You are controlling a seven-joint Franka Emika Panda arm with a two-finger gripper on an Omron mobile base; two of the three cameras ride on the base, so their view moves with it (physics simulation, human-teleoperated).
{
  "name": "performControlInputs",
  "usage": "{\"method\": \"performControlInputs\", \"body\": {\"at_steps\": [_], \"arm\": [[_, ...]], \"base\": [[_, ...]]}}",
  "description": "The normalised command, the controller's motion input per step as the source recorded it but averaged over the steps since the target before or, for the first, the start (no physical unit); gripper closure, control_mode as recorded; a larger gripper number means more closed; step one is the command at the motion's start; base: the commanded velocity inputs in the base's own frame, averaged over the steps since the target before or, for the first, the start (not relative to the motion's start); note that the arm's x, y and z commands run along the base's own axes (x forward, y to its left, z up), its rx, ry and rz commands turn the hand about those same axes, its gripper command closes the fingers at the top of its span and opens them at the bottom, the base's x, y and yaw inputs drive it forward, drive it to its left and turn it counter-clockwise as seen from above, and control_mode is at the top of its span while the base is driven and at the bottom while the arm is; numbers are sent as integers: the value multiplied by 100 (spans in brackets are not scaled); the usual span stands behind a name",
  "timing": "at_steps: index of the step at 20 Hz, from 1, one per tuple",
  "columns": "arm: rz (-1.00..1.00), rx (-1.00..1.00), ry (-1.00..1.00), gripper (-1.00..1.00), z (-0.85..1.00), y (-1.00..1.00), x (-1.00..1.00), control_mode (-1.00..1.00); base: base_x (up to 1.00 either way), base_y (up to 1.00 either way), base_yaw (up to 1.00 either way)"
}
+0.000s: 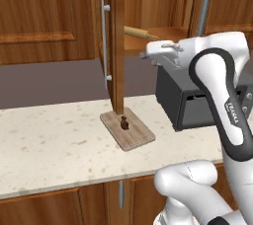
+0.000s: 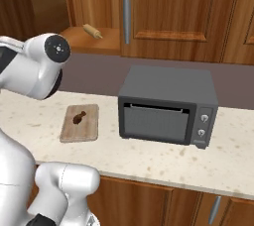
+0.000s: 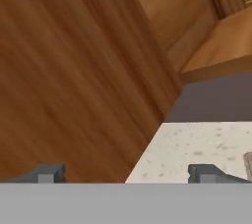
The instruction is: Open the cabinet, retrieve the rolling pin, and place it next to the meat on the cutting board to prepare for tenderizing.
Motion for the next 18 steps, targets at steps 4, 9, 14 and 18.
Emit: {"method": "performControlInputs", "body": {"at_steps": [4, 9, 14, 18], "arm": [[-19, -15, -19, -100, 25, -66, 0, -100], [-25, -17, -19, -100, 19, -63, -1, -100], [-27, -19, -21, -100, 13, -61, -5, -100], [-28, -21, -26, -100, 17, -61, -16, -100]], "base": [[0, 0, 0], [0, 0, 0], [0, 0, 0], [0, 0, 0]]}}
